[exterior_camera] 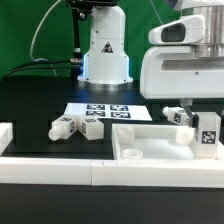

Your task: Assemble one leg

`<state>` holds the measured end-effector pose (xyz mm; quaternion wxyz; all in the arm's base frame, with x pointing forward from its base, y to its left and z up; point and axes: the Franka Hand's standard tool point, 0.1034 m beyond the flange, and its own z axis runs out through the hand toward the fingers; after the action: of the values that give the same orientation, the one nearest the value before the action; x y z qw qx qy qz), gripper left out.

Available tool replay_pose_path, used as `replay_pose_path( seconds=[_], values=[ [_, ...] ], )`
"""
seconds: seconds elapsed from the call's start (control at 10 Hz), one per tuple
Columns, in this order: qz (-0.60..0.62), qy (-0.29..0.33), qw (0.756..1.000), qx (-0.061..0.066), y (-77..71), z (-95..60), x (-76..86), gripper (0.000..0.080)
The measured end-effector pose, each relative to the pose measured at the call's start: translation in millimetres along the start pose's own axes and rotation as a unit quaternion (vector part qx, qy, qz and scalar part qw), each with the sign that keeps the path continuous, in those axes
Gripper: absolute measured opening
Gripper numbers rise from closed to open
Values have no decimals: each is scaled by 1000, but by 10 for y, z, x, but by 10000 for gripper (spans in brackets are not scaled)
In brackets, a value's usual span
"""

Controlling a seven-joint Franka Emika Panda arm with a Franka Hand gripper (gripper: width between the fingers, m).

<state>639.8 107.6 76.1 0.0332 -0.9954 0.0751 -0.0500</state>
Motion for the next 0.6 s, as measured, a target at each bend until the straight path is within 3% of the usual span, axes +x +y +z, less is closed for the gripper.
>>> replay_pose_path(
  seconds=[0.2,0.4,0.5,0.6],
  values=[
    [112,4,994,0,0,9,6,284],
    [292,3,956,-6,2,8,-7,284],
    [399,2,917,-3,1,14,-11,284],
    [519,-3,855,4,-17,18,-25,285]
  ],
)
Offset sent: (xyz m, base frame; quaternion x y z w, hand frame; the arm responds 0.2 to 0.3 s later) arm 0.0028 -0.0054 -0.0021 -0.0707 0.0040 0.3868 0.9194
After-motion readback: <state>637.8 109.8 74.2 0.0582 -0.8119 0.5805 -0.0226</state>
